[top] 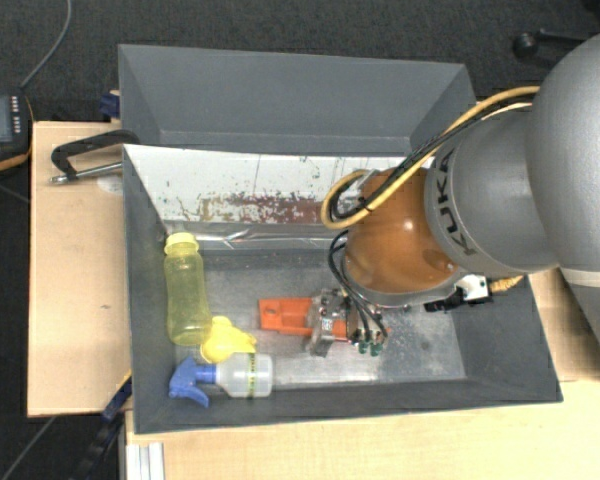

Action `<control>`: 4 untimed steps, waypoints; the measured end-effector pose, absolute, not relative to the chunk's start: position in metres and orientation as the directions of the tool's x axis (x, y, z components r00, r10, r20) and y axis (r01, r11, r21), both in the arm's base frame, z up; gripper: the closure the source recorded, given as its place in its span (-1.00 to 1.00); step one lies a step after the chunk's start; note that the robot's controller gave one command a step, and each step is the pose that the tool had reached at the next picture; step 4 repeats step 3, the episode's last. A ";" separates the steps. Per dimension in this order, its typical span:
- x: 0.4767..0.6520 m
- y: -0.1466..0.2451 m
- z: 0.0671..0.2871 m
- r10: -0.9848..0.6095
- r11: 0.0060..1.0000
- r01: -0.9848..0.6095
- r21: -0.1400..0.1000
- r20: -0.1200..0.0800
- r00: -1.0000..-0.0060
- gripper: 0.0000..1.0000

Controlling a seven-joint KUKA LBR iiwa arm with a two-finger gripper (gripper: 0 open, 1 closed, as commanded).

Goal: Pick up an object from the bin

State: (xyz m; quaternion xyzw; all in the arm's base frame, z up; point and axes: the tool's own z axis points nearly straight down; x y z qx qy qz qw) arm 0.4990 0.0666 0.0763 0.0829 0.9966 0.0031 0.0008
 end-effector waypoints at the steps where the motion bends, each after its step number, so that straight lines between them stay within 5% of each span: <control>1: 0.500 0.067 0.090 0.165 0.986 0.165 0.008 -0.005 -0.986 1.00; 4: 0.501 0.067 0.098 0.166 0.986 0.166 0.008 -0.008 -0.986 1.00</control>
Offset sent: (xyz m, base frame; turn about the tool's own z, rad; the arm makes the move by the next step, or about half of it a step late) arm 0.0002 0.0000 0.0036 0.0000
